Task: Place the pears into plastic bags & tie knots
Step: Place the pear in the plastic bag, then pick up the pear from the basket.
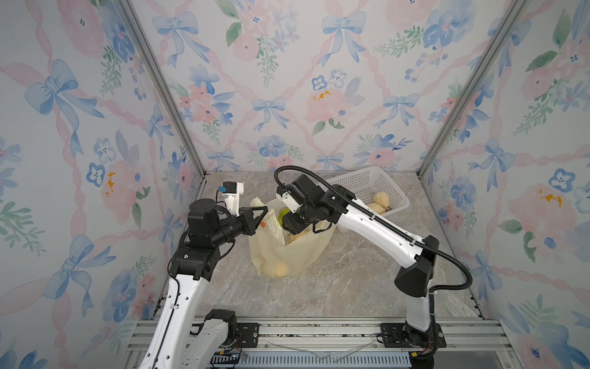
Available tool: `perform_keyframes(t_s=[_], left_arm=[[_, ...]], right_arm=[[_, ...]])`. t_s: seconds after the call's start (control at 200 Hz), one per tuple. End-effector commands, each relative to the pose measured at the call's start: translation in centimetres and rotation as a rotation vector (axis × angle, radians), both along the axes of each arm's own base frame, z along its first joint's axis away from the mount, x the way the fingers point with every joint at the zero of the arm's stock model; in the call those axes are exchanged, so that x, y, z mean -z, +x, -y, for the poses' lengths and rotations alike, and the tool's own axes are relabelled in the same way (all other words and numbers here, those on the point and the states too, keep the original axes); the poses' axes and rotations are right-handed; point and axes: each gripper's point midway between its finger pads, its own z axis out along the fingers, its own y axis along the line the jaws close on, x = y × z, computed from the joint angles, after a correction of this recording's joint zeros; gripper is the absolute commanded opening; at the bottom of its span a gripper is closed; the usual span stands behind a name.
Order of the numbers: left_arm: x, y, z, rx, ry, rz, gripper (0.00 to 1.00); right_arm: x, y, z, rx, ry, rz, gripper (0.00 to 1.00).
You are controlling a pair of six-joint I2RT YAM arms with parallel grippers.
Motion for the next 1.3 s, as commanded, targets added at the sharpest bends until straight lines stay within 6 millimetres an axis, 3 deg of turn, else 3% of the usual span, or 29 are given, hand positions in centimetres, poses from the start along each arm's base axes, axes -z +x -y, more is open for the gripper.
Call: perform_keyframes(t_s=[0.0,0.075,0.135,0.235,0.325,0.445,0.74,0.9,1.025,1.14,1.295], left_arm=[[-1.2,-0.2,-0.1,-0.006,-0.004,0.042,0.0],[-1.3,-0.2,-0.1,-0.007,-0.004,0.045,0.0],[-1.2,-0.3,-0.2,-0.008,-0.003,0.046,0.0],[-1.2,-0.3,-0.2,-0.01,-0.002,0.046,0.0],[-1.1,-0.3,-0.2,-0.009,-0.004,0.042,0.0],[-1.0,-0.1,-0.2,-0.012,0.001,0.04,0.0],[-0.8,0.0,-0.2,-0.014,0.002,0.037,0.0],[-0.8,0.0,-0.2,-0.016,0.002,0.036,0.0],[-0.8,0.0,-0.3,-0.017,0.002,0.034,0.0],[-0.8,0.0,-0.3,-0.019,0.0,0.034,0.0],[-1.1,0.0,-0.3,-0.02,0.001,0.042,0.0]], right_arm=[[4.3,-0.6,-0.2,0.003,-0.079,-0.073,0.54],[7.8,-0.8,-0.3,0.011,-0.122,-0.115,0.54],[9.5,-1.0,-0.4,0.015,-0.128,-0.142,0.56],[9.5,-1.0,-0.5,0.02,-0.107,-0.151,0.65],[7.7,-0.9,-0.6,0.016,-0.069,-0.127,0.76],[4.4,-0.8,0.0,0.021,-0.021,-0.102,0.79],[-8.3,-0.3,4.2,0.059,0.284,-0.016,0.75],[-14.7,1.5,9.1,0.149,0.466,0.064,0.73],[-16.5,5.1,14.7,0.305,0.514,0.127,0.73],[-14.4,9.1,21.2,0.496,0.423,0.158,0.73],[-7.9,13.3,27.9,0.69,0.261,0.103,0.73]])
